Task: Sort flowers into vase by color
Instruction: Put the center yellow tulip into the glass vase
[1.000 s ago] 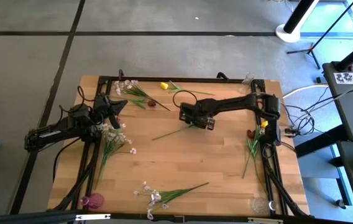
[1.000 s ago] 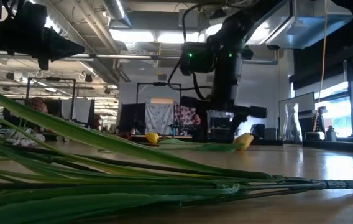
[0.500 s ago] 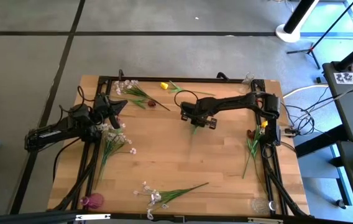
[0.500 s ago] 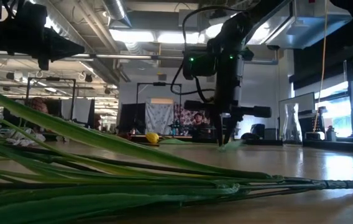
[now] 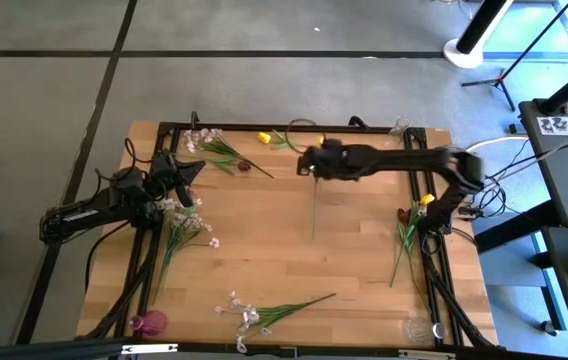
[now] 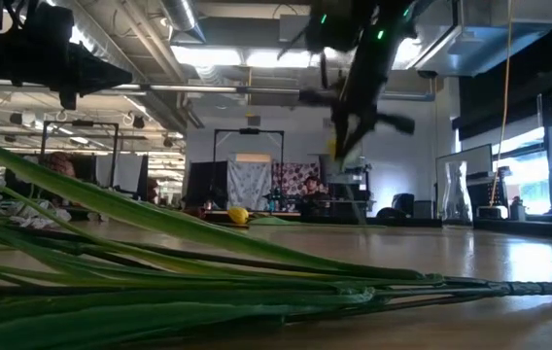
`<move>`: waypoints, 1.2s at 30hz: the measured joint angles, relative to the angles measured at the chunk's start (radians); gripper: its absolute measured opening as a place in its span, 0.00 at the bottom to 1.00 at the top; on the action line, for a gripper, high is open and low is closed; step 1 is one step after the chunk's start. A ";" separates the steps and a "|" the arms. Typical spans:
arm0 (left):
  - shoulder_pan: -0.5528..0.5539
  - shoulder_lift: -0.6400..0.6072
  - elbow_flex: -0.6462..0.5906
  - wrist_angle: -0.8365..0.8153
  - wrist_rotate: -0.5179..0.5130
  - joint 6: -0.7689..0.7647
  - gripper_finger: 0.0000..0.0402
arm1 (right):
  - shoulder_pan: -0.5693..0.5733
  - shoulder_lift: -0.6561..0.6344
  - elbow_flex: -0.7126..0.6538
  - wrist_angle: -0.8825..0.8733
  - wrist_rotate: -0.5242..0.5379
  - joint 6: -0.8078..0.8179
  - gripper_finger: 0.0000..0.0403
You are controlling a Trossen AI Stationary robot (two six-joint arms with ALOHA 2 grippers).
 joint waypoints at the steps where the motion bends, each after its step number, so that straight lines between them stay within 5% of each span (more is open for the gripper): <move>1: 0.000 0.000 0.000 0.000 0.000 0.000 0.00 | 0.000 -0.031 0.000 0.004 0.037 -0.041 0.01; 13: 0.000 0.000 0.000 0.000 0.000 0.000 0.00 | -0.091 -0.417 0.001 0.073 0.664 -0.783 0.00; 20: 0.000 0.000 0.000 0.000 0.000 0.000 0.00 | -0.232 -0.535 0.001 0.202 0.826 -1.134 0.00; 24: 0.000 0.000 0.000 0.000 0.000 0.000 0.00 | -0.350 -0.540 -0.013 0.311 0.776 -1.265 0.00; 33: 0.000 0.000 0.000 0.000 0.000 0.000 0.00 | -0.575 -0.539 -0.183 0.700 0.419 -1.404 0.00; 36: 0.000 0.000 0.000 0.000 0.000 0.000 0.00 | -0.612 -0.539 -0.213 0.748 0.378 -1.408 0.00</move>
